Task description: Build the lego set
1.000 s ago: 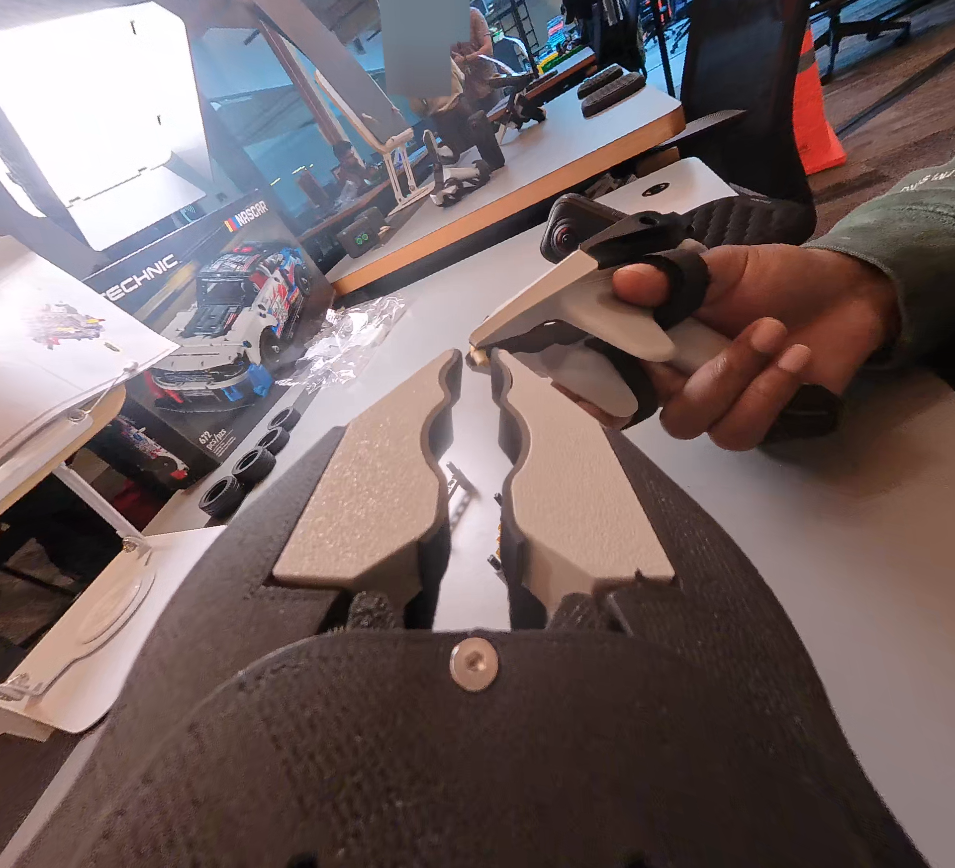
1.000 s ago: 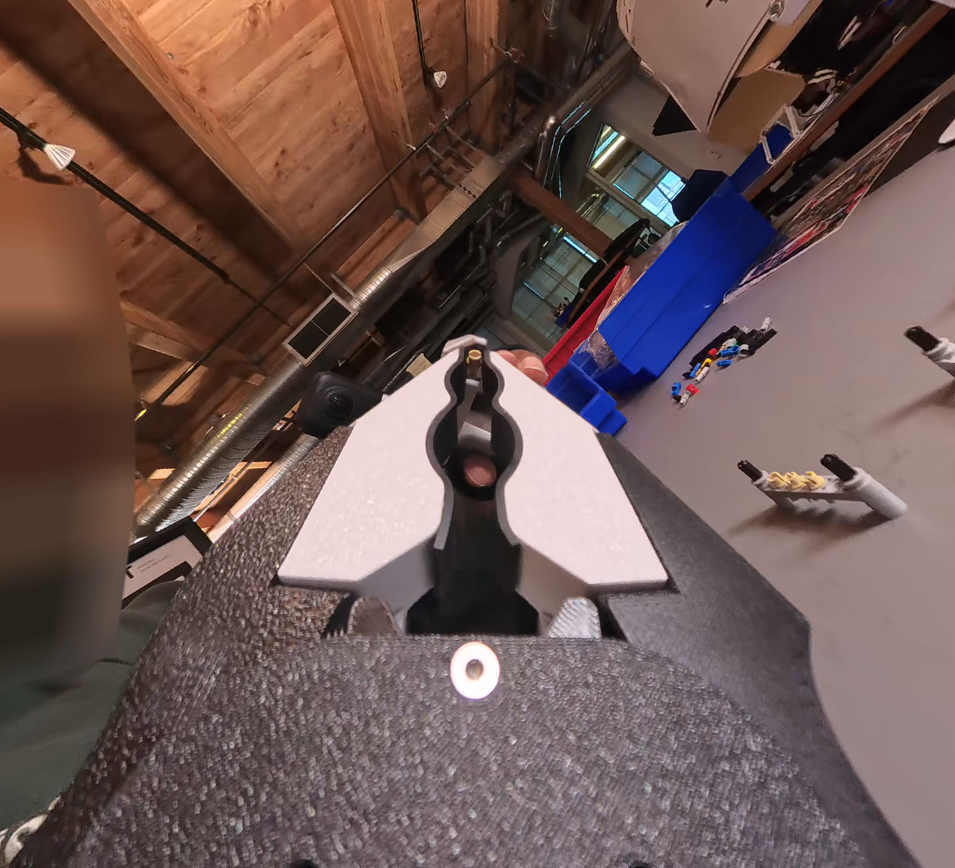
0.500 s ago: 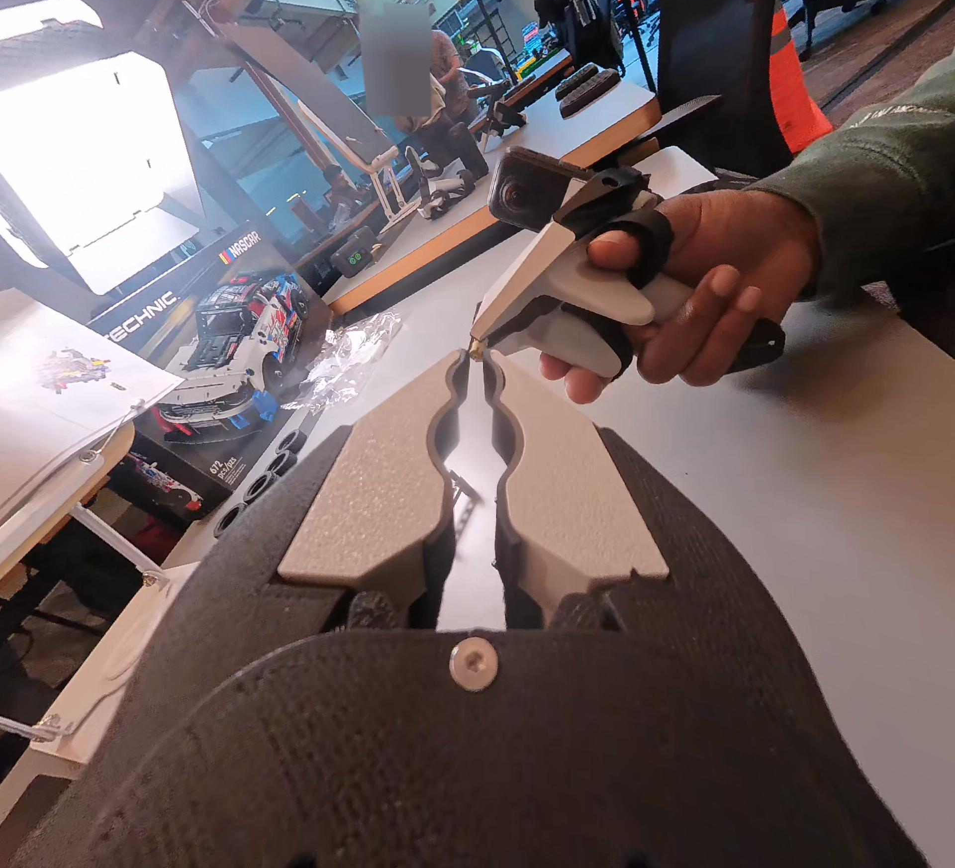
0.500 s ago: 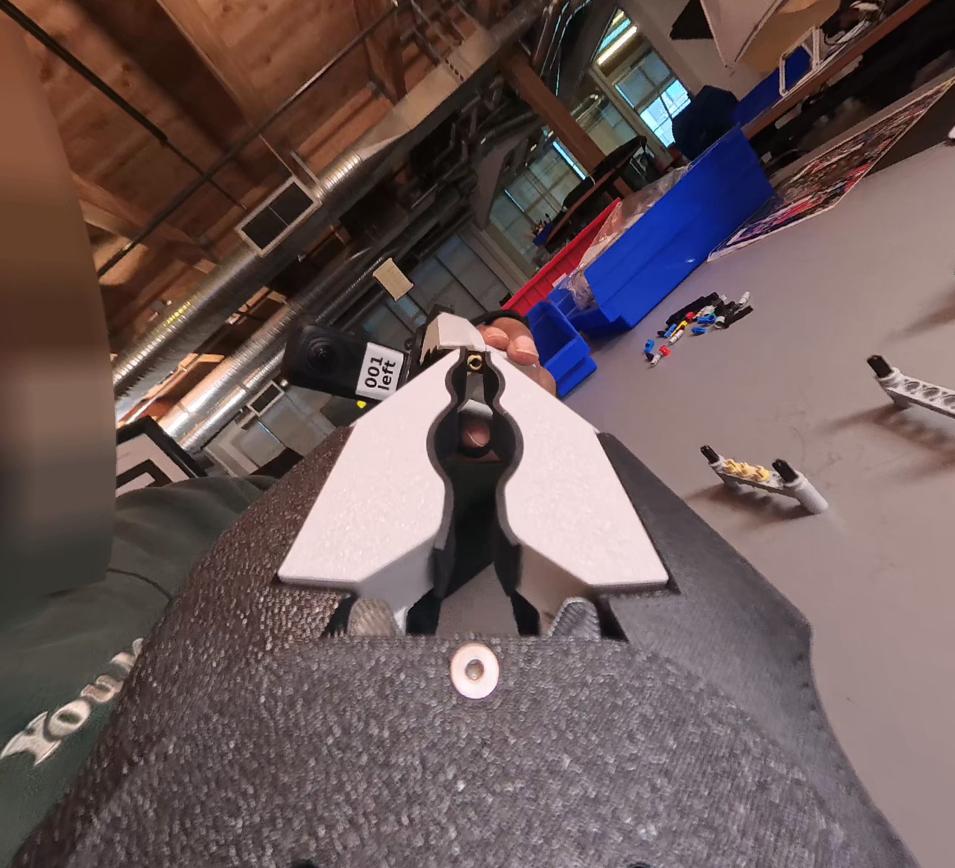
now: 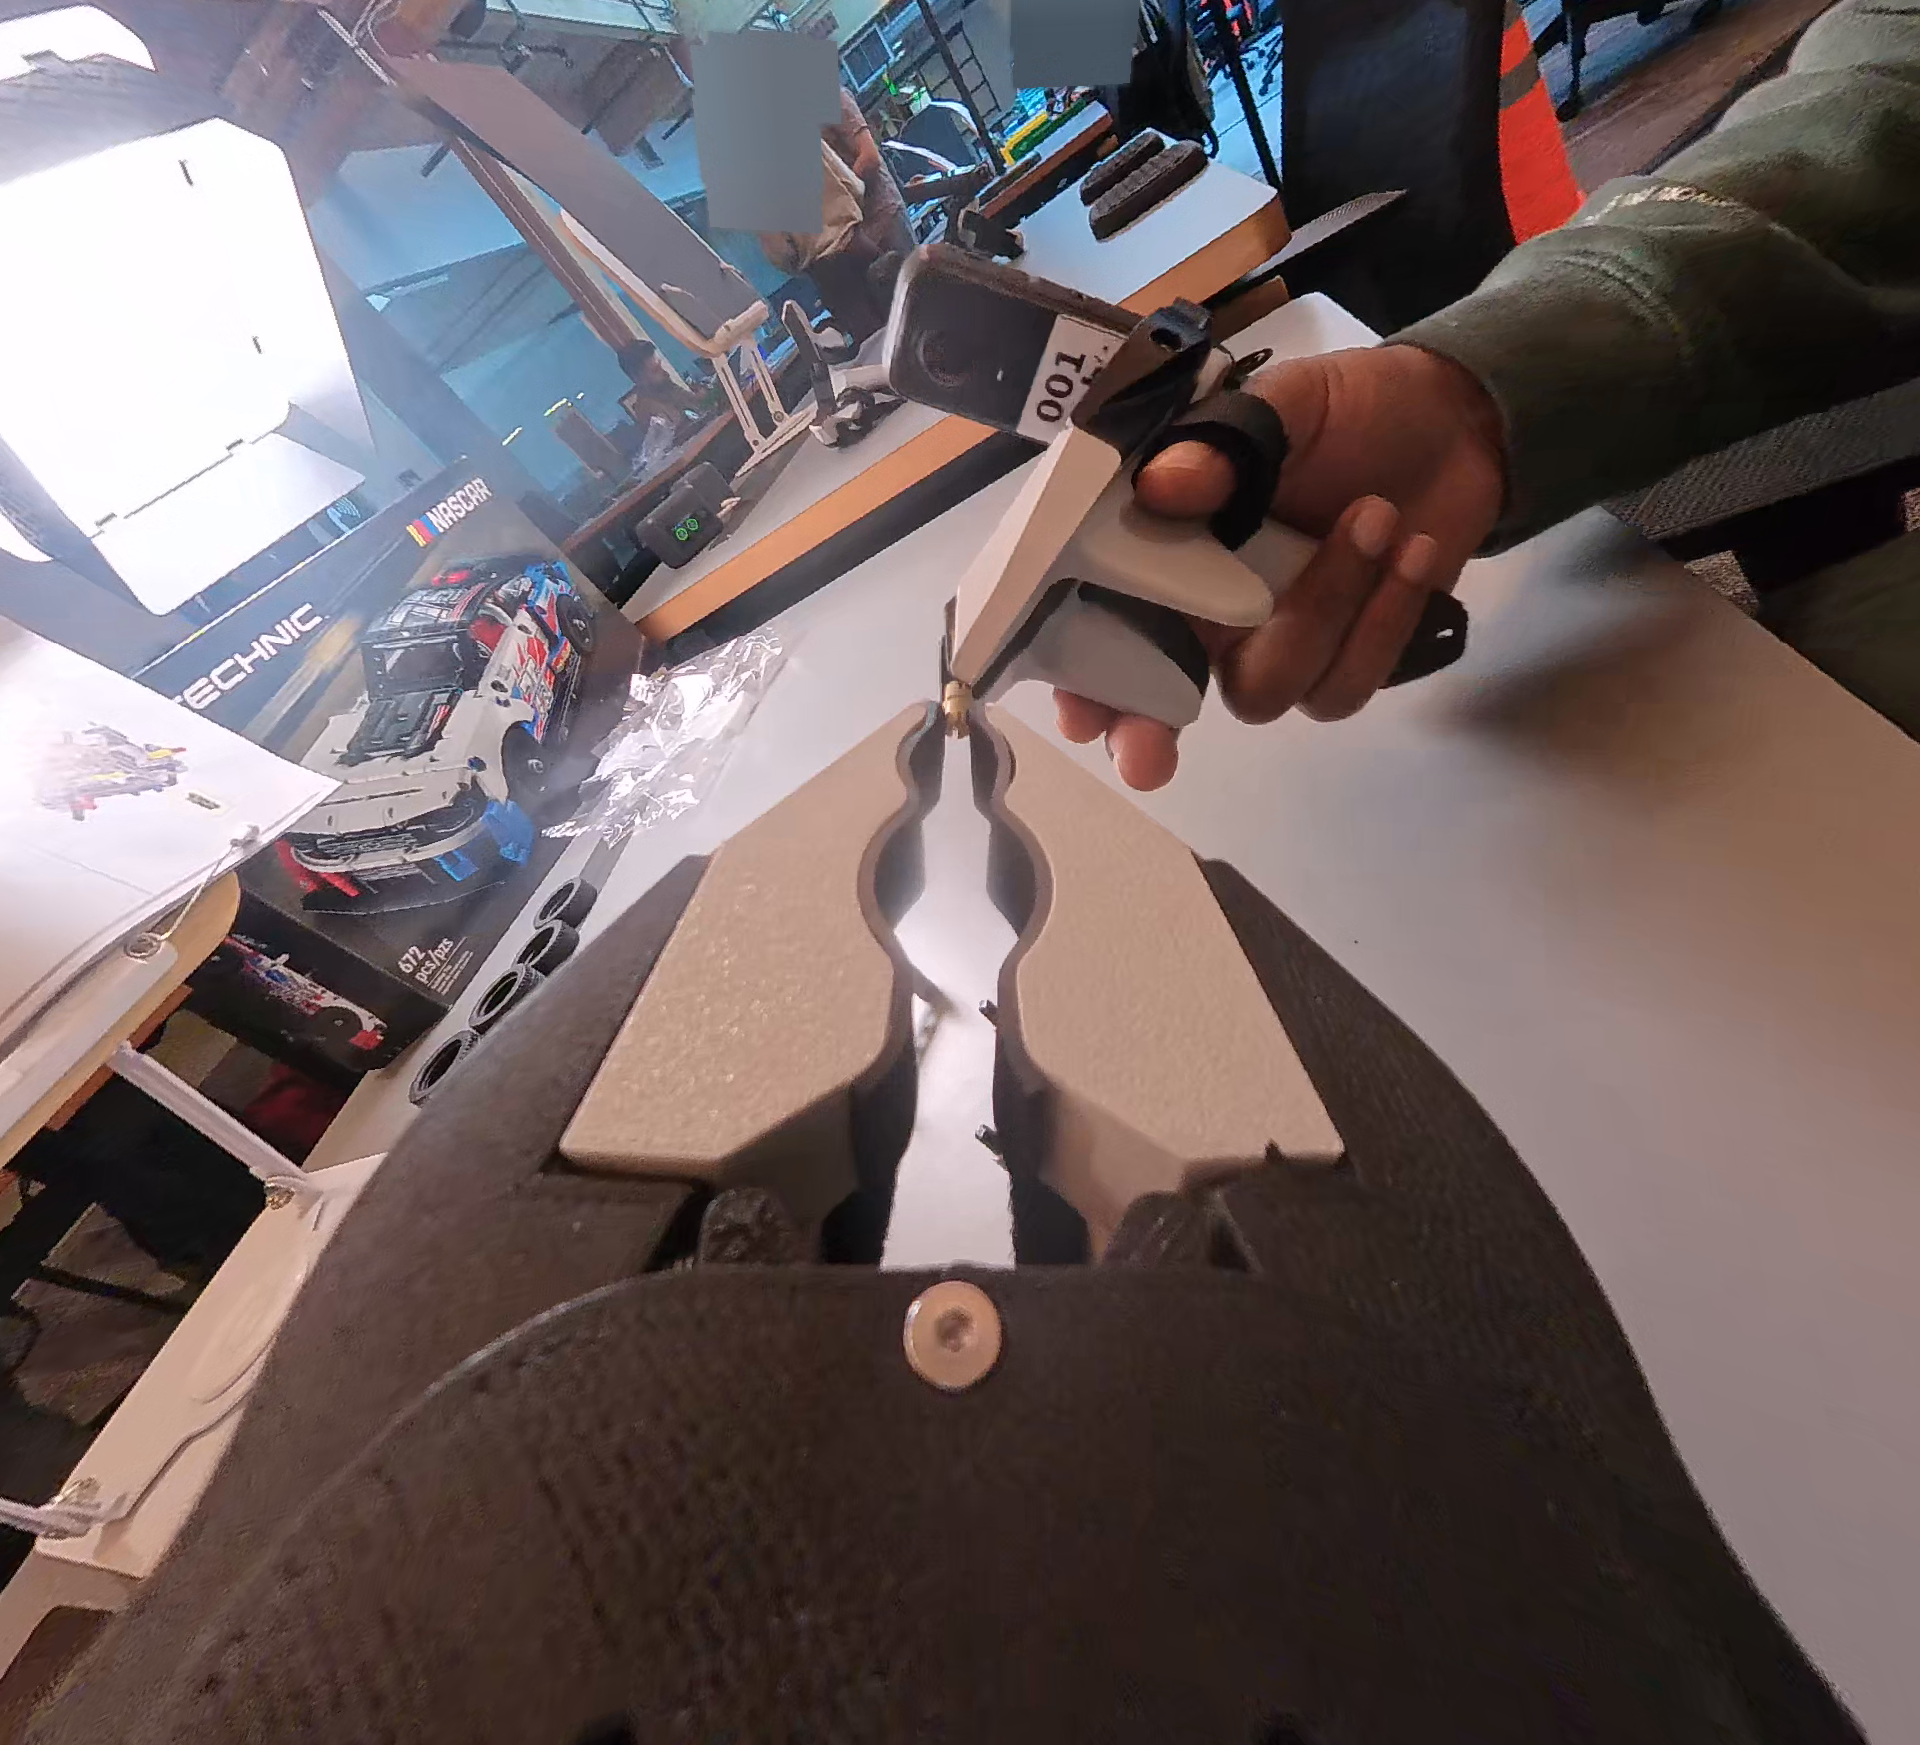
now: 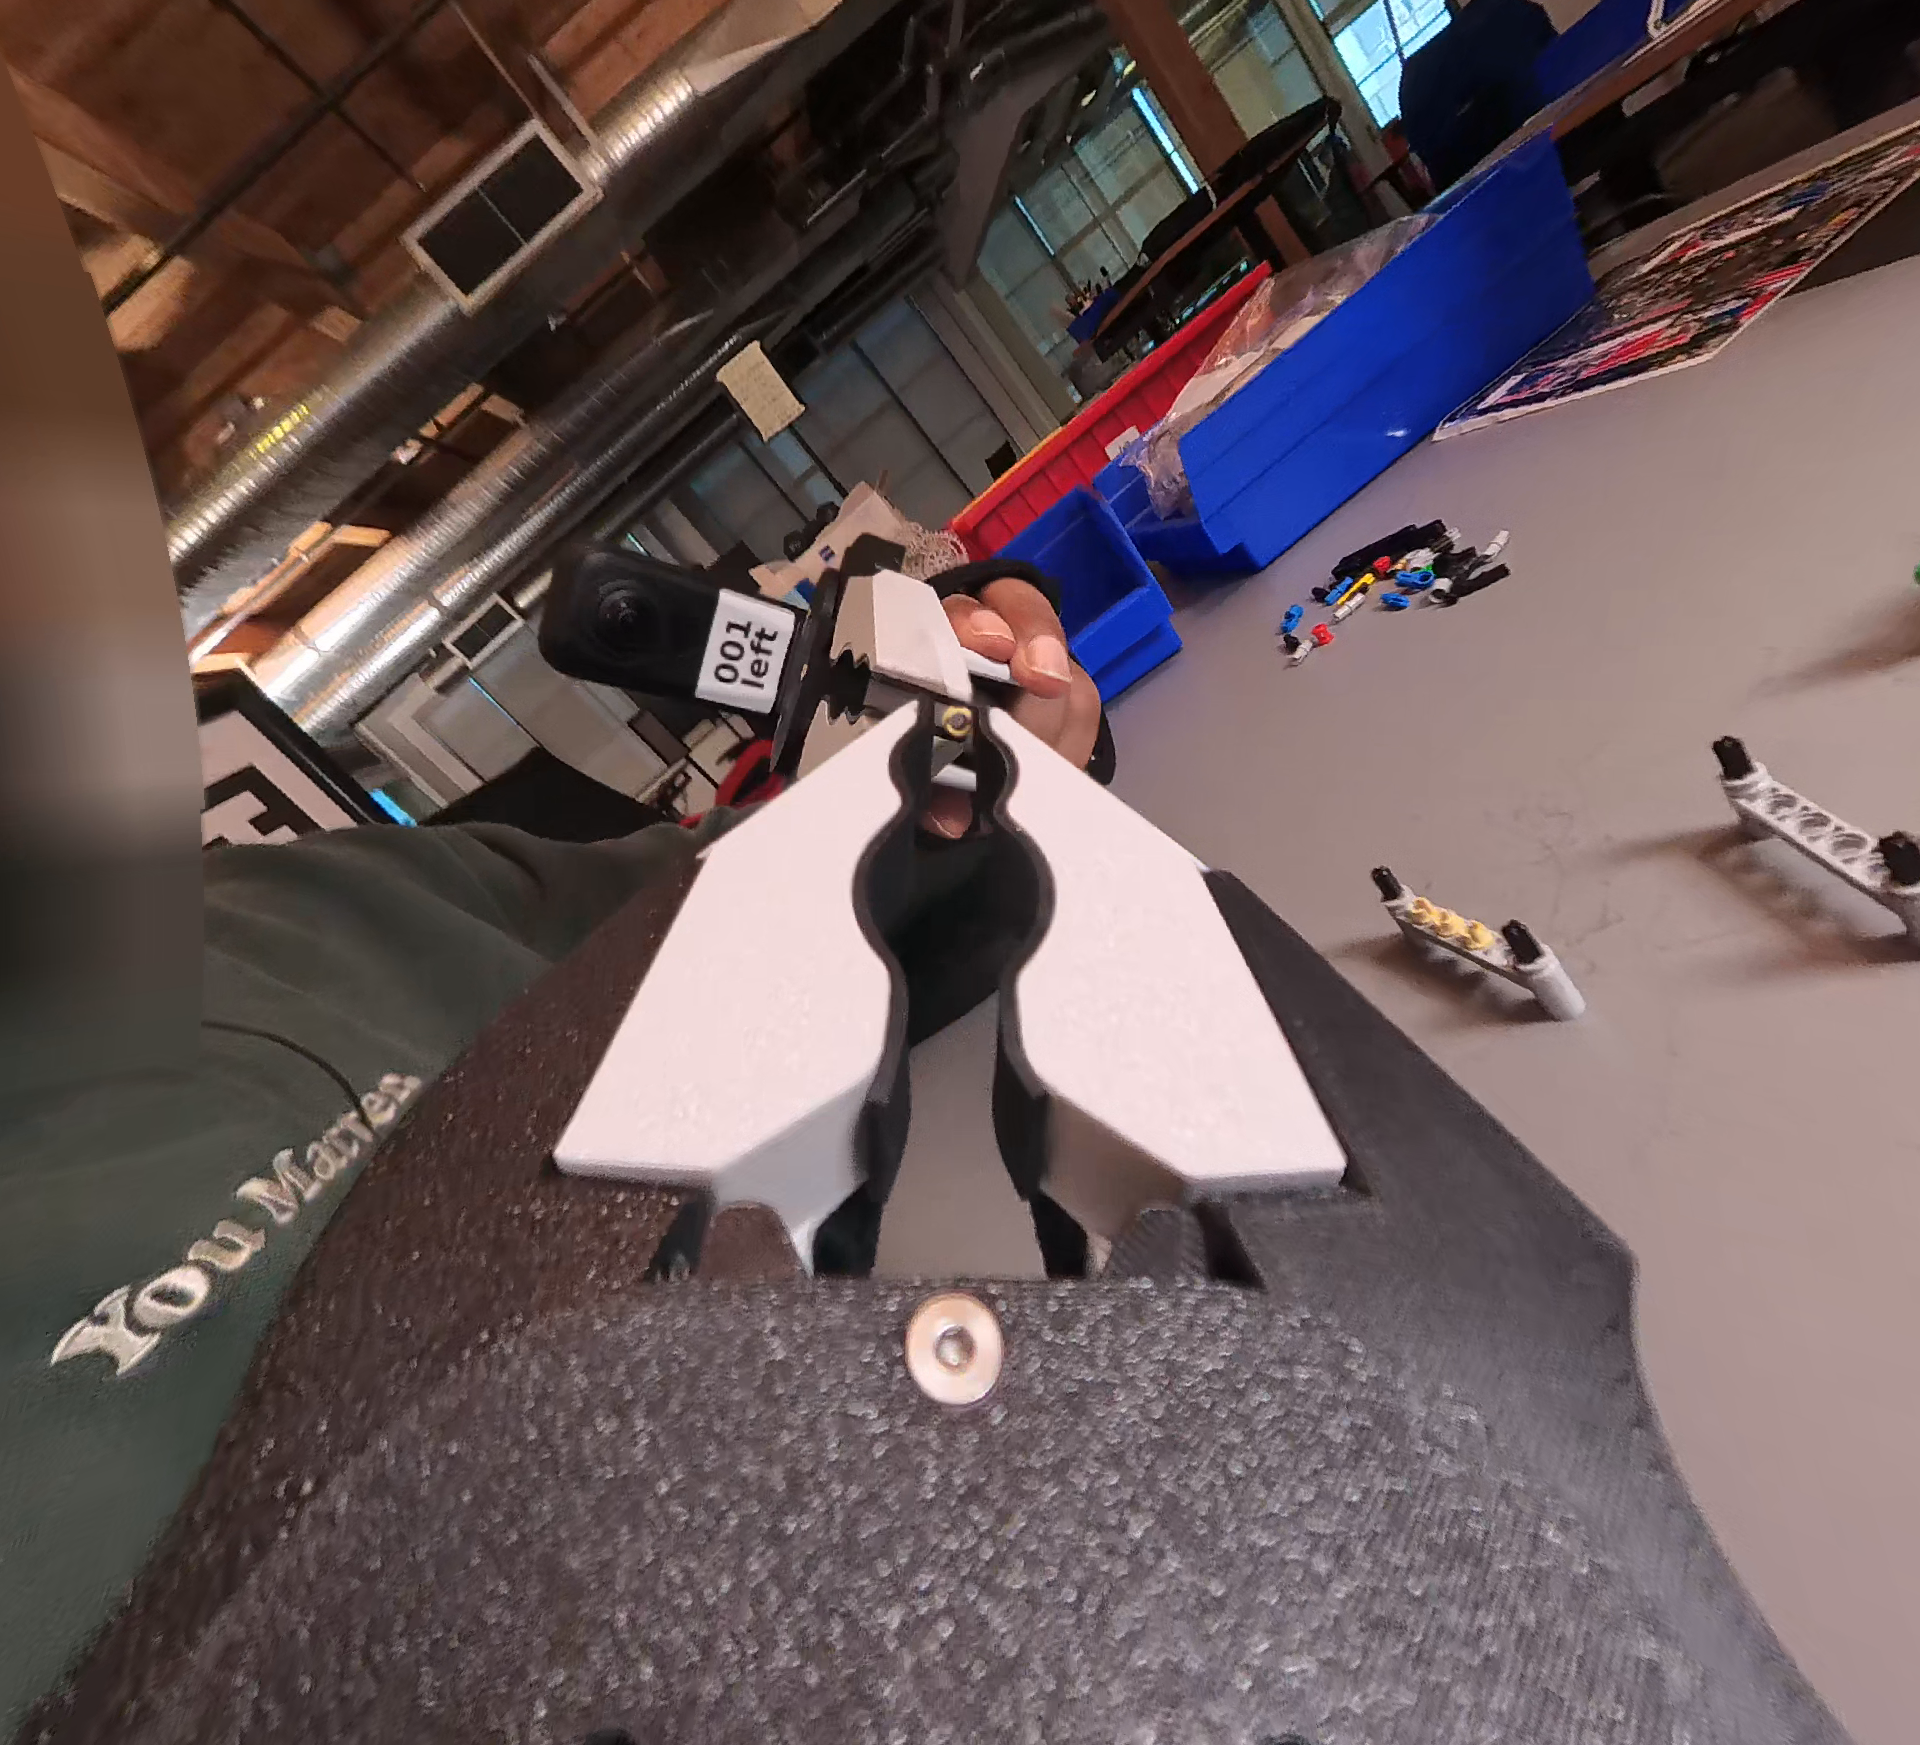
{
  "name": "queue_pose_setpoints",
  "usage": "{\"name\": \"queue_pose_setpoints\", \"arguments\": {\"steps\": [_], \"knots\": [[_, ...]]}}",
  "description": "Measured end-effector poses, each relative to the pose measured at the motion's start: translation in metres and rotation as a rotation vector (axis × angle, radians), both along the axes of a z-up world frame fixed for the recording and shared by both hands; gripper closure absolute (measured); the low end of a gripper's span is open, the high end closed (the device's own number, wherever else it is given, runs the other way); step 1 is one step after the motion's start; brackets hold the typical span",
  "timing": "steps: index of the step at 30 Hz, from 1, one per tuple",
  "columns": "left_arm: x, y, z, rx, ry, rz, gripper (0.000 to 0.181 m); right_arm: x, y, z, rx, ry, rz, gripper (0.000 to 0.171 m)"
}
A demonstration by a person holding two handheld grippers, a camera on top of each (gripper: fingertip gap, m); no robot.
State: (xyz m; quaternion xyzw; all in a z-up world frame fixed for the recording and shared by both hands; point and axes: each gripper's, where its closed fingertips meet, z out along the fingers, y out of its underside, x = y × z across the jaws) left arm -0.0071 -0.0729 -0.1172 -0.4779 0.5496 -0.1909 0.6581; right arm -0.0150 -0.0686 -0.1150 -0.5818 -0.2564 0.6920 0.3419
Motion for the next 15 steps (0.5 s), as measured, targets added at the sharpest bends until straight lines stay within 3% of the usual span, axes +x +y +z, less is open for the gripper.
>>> {"name": "queue_pose_setpoints", "arguments": {"steps": [15], "knots": [[0.0025, -0.0044, -0.0015, 0.013, 0.02, -0.017, 0.179, 0.0026, -0.0059, -0.0019, 0.175, -0.179, 0.056, 0.166]]}}
